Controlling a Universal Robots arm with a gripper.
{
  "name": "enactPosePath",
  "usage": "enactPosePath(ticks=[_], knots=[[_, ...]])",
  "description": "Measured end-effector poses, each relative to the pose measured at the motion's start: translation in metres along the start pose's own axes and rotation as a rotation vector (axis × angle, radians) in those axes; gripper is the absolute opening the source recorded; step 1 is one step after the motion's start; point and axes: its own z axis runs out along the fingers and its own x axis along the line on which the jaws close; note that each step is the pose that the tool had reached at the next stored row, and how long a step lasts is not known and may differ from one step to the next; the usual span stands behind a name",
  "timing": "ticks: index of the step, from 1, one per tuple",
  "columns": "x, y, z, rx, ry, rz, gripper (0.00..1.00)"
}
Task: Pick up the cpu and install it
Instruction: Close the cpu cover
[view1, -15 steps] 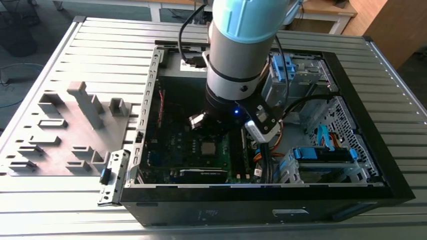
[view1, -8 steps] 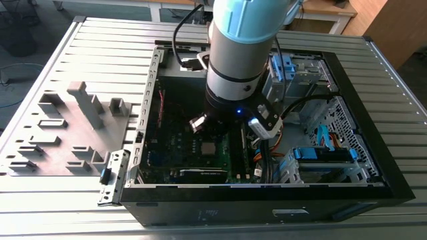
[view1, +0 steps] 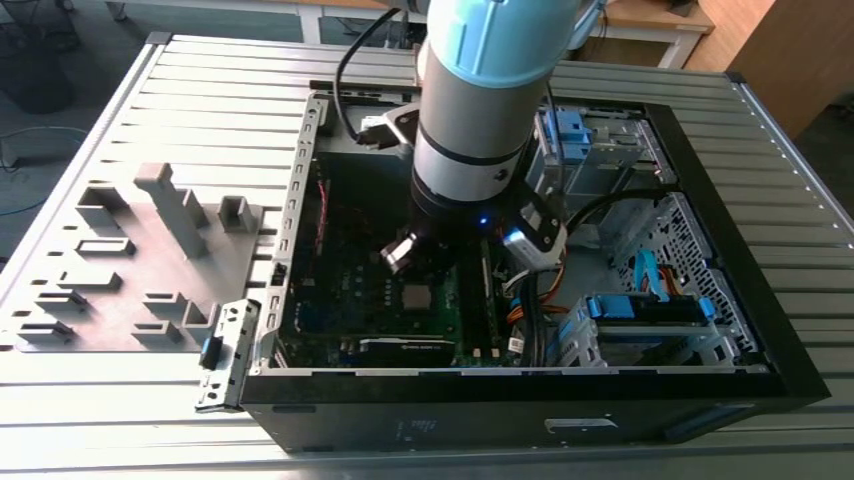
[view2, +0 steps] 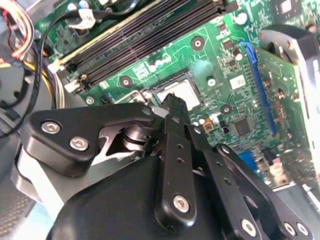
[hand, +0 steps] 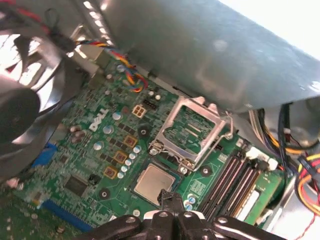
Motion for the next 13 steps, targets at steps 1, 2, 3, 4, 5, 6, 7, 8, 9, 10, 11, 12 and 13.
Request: enactPosePath(ticks=[1, 2, 3, 4, 5, 6, 7, 8, 9, 10, 11, 12, 13], knots=[[0.0, 0.0, 0.0001, 0.0, 0.0009, -0.019, 0.11], [0.0, 0.0, 0.0002, 0.0, 0.0017, -0.037, 0.11], [0.0, 0.0, 0.0002, 0.0, 0.0025, -0.055, 0.11], [0.0, 0.0, 0.0003, 0.0, 0.0033, -0.073, 0.11], [0.0, 0.0, 0.0004, 0.0, 0.0042, -0.091, 0.11], [0.0, 0.0, 0.0005, 0.0, 0.0049, -0.109, 0.11], [0.0, 0.0, 0.0006, 0.0, 0.0058, -0.127, 0.11], [0.0, 0.0, 0.0007, 0.0, 0.0067, -0.147, 0.11], [0.0, 0.0, 0.0008, 0.0, 0.0075, -0.164, 0.11], [0.0, -0.0001, 0.0009, 0.0, 0.0084, -0.183, 0.11], [0.0, 0.0, 0.001, 0.0, 0.0092, -0.2, 0.11], [0.0, -0.0001, 0.0011, 0.0001, 0.01, -0.218, 0.11], [0.0, -0.0001, 0.0012, 0.0, 0.0108, -0.236, 0.11]])
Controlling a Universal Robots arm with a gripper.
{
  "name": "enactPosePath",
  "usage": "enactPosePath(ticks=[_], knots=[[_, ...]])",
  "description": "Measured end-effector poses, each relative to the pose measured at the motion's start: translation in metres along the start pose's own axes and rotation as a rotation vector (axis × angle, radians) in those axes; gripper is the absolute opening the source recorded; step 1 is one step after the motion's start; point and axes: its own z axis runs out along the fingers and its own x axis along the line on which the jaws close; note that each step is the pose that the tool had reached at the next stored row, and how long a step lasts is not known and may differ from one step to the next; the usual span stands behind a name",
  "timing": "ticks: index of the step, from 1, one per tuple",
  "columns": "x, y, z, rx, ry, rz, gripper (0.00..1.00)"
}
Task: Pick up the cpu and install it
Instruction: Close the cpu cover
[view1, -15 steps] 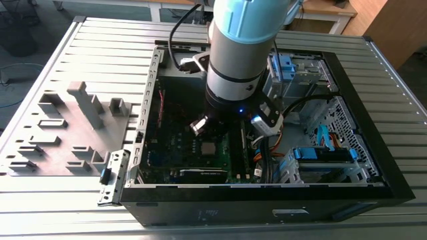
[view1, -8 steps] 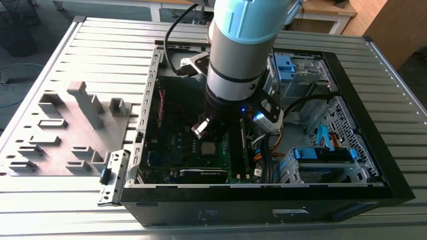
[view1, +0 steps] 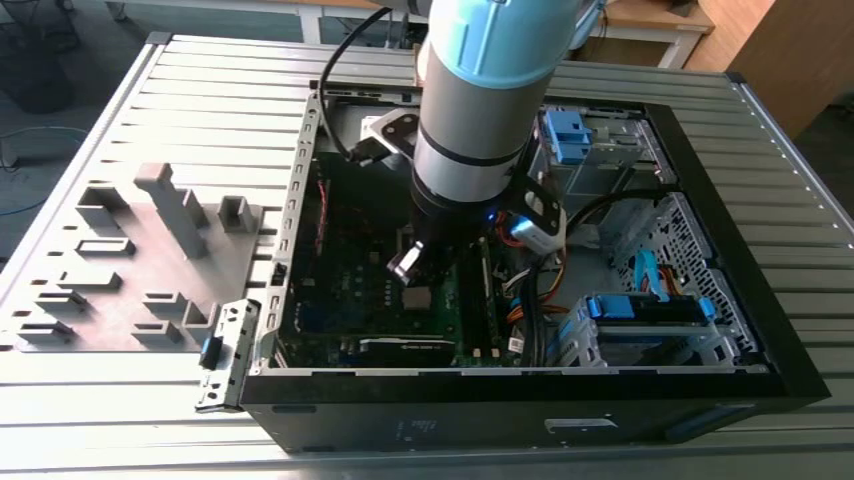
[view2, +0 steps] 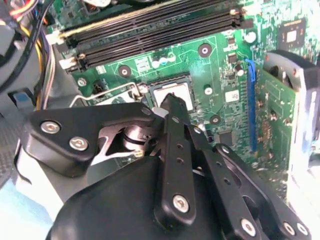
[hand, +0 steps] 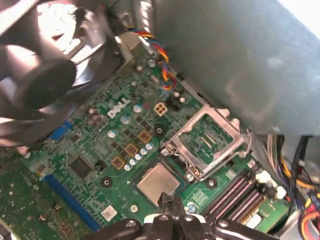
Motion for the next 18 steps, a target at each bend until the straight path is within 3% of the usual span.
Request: enactPosePath(ticks=[15, 16, 18], knots=[[0.0, 0.0, 0.001, -0.0005, 0.0131, -0.271, 0.11], [0.0, -0.0001, 0.0011, -0.0005, 0.0148, -0.308, 0.11], [0.0, -0.0001, 0.0013, -0.0006, 0.0165, -0.342, 0.11]])
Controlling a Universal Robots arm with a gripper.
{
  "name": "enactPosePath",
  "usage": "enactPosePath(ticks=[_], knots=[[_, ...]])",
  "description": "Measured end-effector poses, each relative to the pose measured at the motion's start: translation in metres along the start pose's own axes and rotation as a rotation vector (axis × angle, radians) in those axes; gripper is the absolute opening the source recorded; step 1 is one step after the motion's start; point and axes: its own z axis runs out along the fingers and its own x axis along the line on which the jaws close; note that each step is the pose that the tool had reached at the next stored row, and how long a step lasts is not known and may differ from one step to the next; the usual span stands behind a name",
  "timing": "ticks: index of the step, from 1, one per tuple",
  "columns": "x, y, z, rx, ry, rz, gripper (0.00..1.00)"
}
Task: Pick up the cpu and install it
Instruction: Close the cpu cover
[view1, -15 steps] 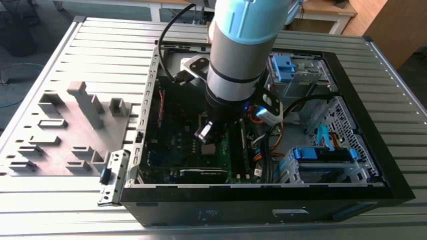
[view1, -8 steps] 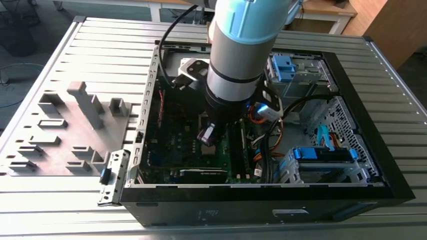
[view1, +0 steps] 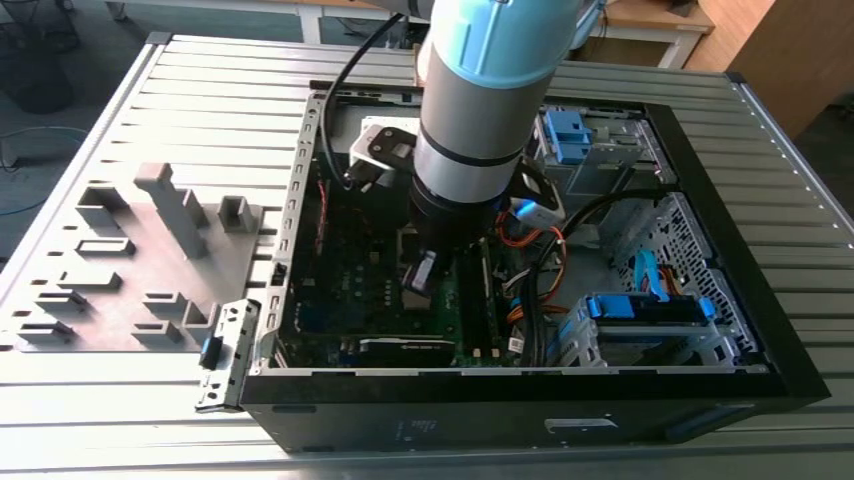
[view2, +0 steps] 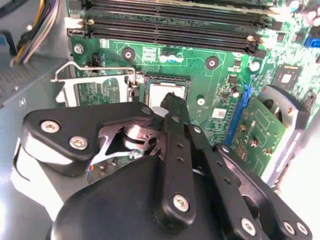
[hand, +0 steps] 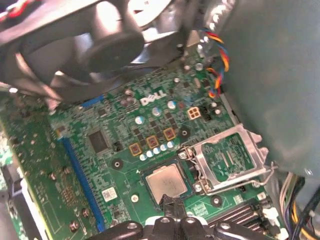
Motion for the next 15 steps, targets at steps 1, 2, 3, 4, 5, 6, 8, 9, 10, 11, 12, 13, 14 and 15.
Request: enactPosePath(ticks=[1, 2, 3, 4, 5, 6, 8, 9, 10, 11, 12, 13, 14, 15], knots=[[0.0, 0.0, 0.0, 0.0, 0.0005, -0.008, 0.11], [0.0, 0.0, 0.0, 0.0, 0.0006, -0.01, 0.11], [0.0, 0.0, 0.0, 0.0, 0.0006, -0.01, 0.11], [0.0, 0.0, 0.0, -0.0001, 0.0005, -0.01, 0.11], [0.0, 0.0, 0.0, -0.0001, 0.0005, -0.01, 0.11], [0.0, 0.0, 0.0, -0.0001, 0.0005, -0.01, 0.11], [-0.0001, -0.0001, 0.0, -0.0001, 0.0005, -0.01, 0.11], [-0.0002, -0.0005, 0.0, -0.0001, 0.0004, -0.011, 0.11], [-0.0004, -0.0009, 0.0001, -0.0001, 0.0004, -0.011, 0.11], [-0.0005, -0.0012, 0.0, -0.0001, 0.0004, -0.011, 0.11], [-0.0007, -0.0016, 0.0, -0.0001, 0.0004, -0.011, 0.11], [-0.0008, -0.0017, -0.0001, -0.0001, 0.0005, -0.011, 0.11], [-0.0009, -0.0019, -0.0001, -0.0001, 0.0005, -0.011, 0.11], [-0.0013, -0.0027, -0.0001, -0.0001, 0.0005, -0.012, 0.11]])
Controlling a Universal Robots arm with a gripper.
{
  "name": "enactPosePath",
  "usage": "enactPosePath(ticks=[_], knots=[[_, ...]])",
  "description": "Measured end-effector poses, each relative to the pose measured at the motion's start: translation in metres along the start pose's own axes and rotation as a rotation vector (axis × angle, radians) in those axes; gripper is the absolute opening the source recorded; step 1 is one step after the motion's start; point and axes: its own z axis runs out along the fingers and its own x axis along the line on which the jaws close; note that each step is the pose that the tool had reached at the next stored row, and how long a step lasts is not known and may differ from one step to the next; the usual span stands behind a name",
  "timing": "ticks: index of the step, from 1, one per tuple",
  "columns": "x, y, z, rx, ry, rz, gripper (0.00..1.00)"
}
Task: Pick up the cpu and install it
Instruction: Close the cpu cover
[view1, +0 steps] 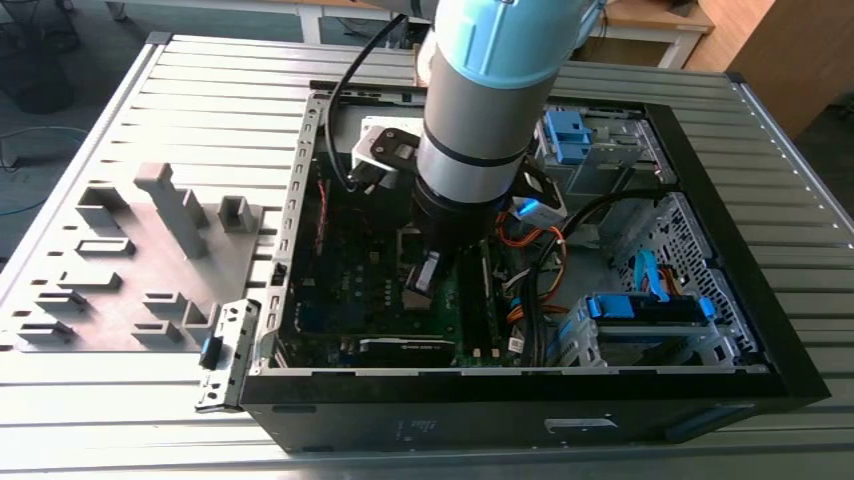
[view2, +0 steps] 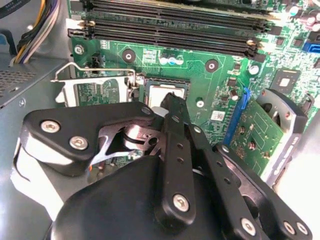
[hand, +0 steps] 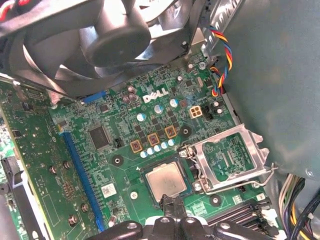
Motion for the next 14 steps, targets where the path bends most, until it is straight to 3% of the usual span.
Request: enactPosePath(ticks=[4, 6, 7, 9, 13, 14], knots=[[-0.0015, -0.0035, -0.0001, -0.0005, 0.0006, -0.027, 0.11], [-0.0019, -0.0043, -0.0002, -0.0014, -0.0047, -0.04, 0.11], [-0.0021, -0.0046, -0.0002, -0.0022, -0.0102, -0.046, 0.11], [-0.0023, -0.0051, -0.0002, -0.0054, -0.0269, -0.056, 0.11], [-0.003, -0.0066, -0.0003, -0.0193, -0.0808, -0.07, 0.11], [-0.0031, -0.0069, -0.0003, -0.0217, -0.0871, -0.071, 0.11]])
